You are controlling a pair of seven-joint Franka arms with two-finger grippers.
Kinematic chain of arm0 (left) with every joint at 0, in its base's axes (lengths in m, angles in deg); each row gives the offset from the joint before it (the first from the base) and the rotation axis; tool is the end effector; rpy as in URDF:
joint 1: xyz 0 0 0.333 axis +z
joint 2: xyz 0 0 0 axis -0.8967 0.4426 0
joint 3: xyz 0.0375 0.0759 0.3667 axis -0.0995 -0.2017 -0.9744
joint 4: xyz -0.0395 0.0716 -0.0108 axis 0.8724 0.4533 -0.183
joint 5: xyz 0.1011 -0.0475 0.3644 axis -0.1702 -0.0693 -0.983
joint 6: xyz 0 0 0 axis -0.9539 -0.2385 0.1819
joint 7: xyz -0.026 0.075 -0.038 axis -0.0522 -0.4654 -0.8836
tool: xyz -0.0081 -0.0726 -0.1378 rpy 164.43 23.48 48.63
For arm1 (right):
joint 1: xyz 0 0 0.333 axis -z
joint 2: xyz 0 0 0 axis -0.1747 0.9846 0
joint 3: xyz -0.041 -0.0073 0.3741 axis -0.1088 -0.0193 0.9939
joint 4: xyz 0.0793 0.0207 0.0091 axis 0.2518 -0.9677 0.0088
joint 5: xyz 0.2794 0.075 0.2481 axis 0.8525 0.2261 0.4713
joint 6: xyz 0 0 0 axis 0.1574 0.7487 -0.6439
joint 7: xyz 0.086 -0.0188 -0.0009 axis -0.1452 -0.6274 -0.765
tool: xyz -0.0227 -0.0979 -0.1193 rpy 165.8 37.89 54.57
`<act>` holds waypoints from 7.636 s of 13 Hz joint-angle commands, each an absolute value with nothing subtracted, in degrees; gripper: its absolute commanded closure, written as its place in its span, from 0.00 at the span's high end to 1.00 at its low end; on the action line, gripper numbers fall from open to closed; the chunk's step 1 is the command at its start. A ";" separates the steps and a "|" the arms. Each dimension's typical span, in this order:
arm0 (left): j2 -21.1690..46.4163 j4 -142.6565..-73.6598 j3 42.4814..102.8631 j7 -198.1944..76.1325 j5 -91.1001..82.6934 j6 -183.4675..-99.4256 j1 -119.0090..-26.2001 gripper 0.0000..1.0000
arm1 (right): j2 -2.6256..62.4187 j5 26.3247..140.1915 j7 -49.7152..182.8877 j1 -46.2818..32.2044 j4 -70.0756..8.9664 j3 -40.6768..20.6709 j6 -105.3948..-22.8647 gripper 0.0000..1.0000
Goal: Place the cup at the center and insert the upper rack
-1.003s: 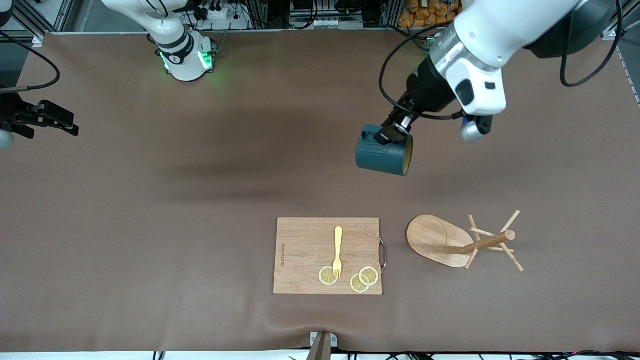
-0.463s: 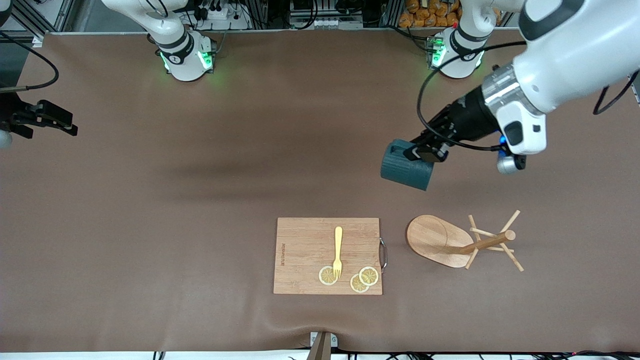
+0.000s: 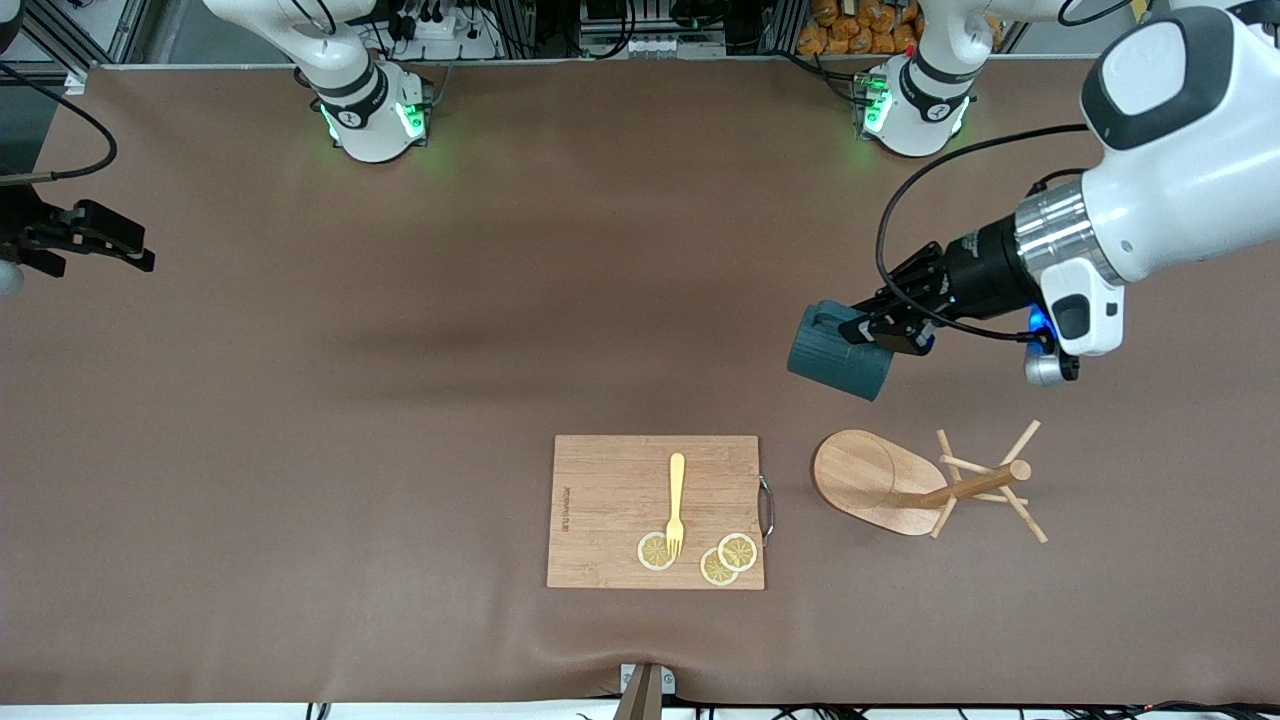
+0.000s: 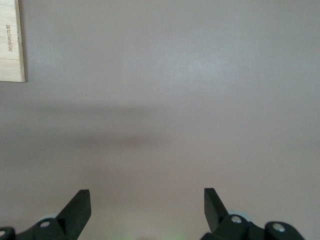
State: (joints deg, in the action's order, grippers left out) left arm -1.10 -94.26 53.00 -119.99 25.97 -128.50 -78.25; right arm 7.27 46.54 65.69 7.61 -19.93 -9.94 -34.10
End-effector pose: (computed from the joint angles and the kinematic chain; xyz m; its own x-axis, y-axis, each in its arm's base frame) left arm 0.6109 -0.2282 0.6006 0.5015 0.6751 -0.5411 0.8651 -0.3923 0.3124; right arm 0.5361 -0.0264 0.6353 0.9965 0.0524 -0.0644 0.0519 -0.9986 -0.0090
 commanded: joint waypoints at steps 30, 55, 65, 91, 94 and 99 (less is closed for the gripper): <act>13.10 -93.96 53.56 -98.09 48.32 -124.22 -60.48 0.00 | 6.87 47.29 66.34 7.51 -19.60 -9.92 -34.03 1.00; 19.26 -94.05 53.82 -95.54 60.28 -121.14 -54.77 0.00 | 7.22 48.61 66.26 7.95 -18.90 -9.92 -33.76 1.00; 21.37 -94.05 53.73 -93.69 60.19 -120.09 -53.80 0.00 | 7.14 48.61 66.34 8.04 -19.16 -10.00 -33.59 1.00; -7.36 -90.27 69.00 -98.91 8.66 -112.35 -53.01 1.00 | 6.26 48.61 66.43 7.95 -18.81 -10.00 -31.66 1.00; -9.73 -91.49 72.79 -84.33 -8.22 -107.87 -53.45 1.00 | 5.47 48.43 66.43 8.04 -18.81 -10.09 -29.55 1.00; -14.31 -101.16 64.84 -64.55 -14.69 -113.22 -56.86 1.00 | 4.41 47.91 66.52 8.04 -18.81 -10.18 -25.59 1.00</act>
State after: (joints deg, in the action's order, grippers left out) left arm -11.20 -96.20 69.61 -70.40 -13.69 -110.07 -54.59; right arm 5.70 47.77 65.79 7.62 -18.57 -10.40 -26.65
